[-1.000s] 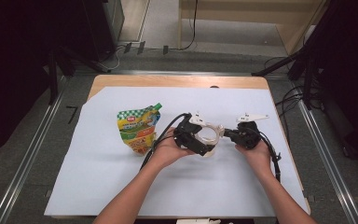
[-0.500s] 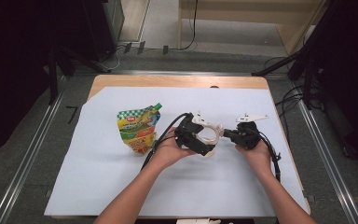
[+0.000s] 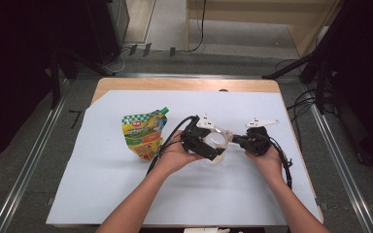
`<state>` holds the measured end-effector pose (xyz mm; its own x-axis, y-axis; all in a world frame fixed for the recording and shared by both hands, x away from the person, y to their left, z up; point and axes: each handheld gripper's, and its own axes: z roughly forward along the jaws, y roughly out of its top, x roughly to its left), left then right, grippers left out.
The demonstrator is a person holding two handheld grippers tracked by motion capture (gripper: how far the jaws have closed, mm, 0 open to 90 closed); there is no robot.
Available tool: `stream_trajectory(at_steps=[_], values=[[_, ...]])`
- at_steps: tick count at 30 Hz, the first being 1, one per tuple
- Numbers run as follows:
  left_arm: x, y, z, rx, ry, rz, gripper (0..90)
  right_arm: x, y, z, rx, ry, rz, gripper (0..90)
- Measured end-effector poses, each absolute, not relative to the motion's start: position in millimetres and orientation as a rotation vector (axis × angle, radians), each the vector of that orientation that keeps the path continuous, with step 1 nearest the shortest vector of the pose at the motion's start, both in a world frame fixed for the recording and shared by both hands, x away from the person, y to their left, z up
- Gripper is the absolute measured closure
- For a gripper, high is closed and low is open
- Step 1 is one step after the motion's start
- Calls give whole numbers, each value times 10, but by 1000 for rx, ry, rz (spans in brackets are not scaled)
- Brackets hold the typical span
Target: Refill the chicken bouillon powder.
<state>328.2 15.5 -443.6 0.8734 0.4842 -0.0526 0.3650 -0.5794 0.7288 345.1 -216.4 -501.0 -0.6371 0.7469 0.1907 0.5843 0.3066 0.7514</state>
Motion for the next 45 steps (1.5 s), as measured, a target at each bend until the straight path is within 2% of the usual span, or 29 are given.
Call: stream_trajectory(at_steps=[19,23,24,31,34,40,42,45], values=[[3317,127,-4293,2286,582,186,113,3452,-2167,-5016,1230,2382,1237,900],[3311,142,-4226,2238,584,155,139,3453,-2165,-5019,1227,2384,1237,900],[3303,147,-4204,2221,579,158,198,3453,-2163,-5021,1232,2382,1237,900],[3290,186,-4069,2187,572,168,408,3453,-2165,-5022,1230,2385,1236,900],[3283,197,-4033,2182,545,132,588,3454,-2167,-5023,1235,2384,1237,900],[3317,141,-3978,2188,516,64,852,3452,-2165,-5024,1242,2380,1239,900],[3343,118,-3953,2183,516,53,897,3452,-2167,-5024,1240,2381,1238,900],[3399,79,-3932,2168,528,31,900,3450,-2165,-5024,1247,2380,1243,900]])
